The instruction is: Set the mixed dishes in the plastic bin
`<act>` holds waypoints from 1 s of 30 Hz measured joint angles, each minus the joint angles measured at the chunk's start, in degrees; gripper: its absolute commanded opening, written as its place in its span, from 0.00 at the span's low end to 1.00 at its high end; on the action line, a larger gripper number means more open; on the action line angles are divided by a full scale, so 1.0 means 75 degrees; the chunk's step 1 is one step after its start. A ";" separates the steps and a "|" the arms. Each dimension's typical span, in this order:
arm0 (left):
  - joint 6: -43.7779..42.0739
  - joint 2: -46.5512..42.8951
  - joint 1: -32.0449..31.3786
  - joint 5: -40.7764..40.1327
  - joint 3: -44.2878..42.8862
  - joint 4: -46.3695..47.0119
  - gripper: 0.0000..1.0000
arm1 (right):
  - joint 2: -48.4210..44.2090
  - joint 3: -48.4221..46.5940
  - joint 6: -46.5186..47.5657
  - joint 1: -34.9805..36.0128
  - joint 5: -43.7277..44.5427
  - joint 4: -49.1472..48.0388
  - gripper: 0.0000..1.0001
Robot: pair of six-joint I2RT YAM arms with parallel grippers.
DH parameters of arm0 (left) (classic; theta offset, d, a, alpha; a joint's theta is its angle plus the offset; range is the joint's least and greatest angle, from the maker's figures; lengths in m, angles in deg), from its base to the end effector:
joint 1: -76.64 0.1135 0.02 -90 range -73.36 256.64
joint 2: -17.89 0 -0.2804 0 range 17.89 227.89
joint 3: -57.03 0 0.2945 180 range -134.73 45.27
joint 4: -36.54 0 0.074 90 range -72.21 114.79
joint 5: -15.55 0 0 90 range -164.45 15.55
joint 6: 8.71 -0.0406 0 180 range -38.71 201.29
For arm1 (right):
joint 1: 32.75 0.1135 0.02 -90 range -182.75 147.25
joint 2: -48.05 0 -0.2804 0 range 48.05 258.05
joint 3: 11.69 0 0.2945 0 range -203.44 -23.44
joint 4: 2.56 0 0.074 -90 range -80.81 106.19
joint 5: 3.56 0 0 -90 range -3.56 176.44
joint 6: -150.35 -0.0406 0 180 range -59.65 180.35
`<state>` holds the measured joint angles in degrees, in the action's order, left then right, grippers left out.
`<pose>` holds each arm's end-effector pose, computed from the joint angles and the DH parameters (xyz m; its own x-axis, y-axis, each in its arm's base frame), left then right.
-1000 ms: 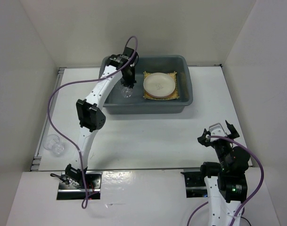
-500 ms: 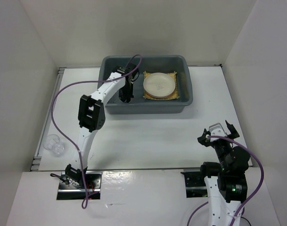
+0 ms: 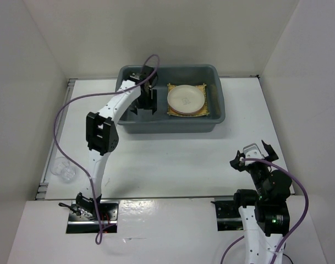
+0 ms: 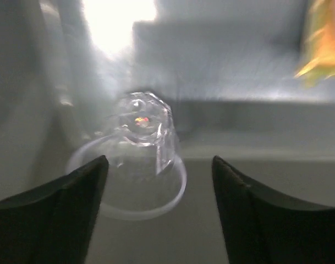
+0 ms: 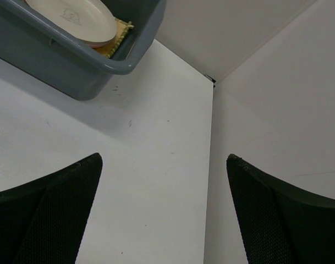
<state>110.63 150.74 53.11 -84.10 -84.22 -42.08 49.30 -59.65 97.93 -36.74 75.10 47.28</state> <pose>0.4984 -0.2096 0.2548 -0.9195 -0.1265 -0.3723 -0.1250 0.9918 -0.0283 0.0557 0.0041 0.3278 0.0347 -0.6018 -0.7979 -0.1344 0.7883 -0.6005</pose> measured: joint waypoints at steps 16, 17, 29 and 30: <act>0.2961 -0.7044 0.2483 -0.3456 0.3765 0.0796 1.00 | 0.0082 0.0003 0.0047 0.0055 -0.0041 0.0006 0.98; 0.3127 -0.7609 0.2579 -0.3555 0.4762 0.1139 1.00 | 0.0082 0.0003 0.0061 0.0073 -0.0044 0.0003 0.98; 0.4494 -0.7099 0.5625 -0.3040 0.7699 0.1239 1.00 | 0.0117 0.0015 0.0146 0.0122 -0.0181 0.0009 0.98; 0.4517 -0.6752 0.5770 -0.2888 0.7702 0.1239 1.00 | 0.0117 0.0015 0.0149 0.0122 -0.0181 0.0009 0.98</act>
<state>144.51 100.10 96.39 -105.76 -26.45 -32.79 50.18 -59.54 99.05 -35.82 73.75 47.34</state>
